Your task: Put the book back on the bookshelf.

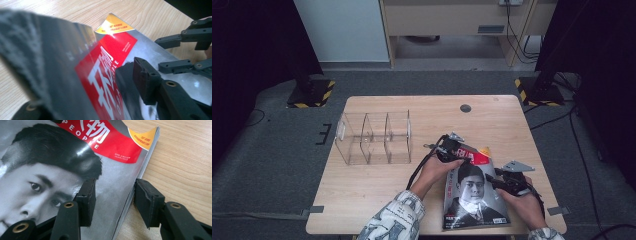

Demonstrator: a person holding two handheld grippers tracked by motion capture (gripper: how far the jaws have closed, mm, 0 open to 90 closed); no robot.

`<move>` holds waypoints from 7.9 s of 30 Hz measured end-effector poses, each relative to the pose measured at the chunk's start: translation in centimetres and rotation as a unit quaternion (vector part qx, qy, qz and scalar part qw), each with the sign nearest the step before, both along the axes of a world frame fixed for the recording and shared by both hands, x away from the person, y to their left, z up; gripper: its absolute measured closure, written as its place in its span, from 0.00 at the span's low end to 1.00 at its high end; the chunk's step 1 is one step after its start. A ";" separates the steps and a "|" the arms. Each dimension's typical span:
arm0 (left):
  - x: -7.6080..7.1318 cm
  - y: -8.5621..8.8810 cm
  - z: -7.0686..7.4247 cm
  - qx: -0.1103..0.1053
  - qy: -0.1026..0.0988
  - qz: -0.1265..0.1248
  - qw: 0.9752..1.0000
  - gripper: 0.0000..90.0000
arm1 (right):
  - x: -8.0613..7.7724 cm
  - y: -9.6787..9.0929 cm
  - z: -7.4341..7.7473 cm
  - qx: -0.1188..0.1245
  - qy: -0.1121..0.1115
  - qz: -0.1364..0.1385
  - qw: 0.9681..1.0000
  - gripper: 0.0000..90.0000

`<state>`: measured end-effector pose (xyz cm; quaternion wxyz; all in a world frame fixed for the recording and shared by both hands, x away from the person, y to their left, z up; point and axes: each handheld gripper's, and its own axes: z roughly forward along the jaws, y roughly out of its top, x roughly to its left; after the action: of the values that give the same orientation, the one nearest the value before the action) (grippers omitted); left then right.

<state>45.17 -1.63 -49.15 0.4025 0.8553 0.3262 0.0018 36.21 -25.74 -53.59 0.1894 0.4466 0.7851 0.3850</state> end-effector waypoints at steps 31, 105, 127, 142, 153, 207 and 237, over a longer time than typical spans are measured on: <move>-1.3 -0.3 3.9 -0.019 -0.020 0.014 1.000 0.94 | -0.5 -1.5 1.5 0.037 -0.019 -0.058 0.997 0.41; -3.4 4.4 16.9 -0.109 -0.120 0.042 0.986 0.96 | -0.7 -2.1 -0.2 -0.029 0.014 -0.080 0.996 0.23; -3.7 7.4 18.5 -0.119 -0.129 0.061 0.983 0.96 | -0.7 -2.1 -0.2 -0.032 0.013 -0.073 0.997 0.24; -4.2 9.0 18.7 -0.126 -0.132 0.065 0.981 0.96 | -0.8 -2.0 -0.2 -0.031 0.013 -0.073 0.997 0.24; -4.8 10.3 18.6 -0.133 -0.131 0.071 0.980 0.96 | -0.8 -2.0 -0.2 -0.030 0.014 -0.072 0.997 0.24; -10.4 21.0 17.0 -0.144 -0.137 0.103 0.975 0.96 | -0.9 -1.8 -0.2 -0.031 0.014 -0.070 0.997 0.24; -12.0 25.5 17.3 -0.143 -0.154 0.136 0.968 0.96 | -0.9 -1.8 -0.2 -0.032 0.013 -0.064 0.997 0.24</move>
<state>33.13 23.82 -31.88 0.5616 0.7259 0.3708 0.1421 35.35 -27.53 -53.75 0.2181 0.4947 0.7691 0.3409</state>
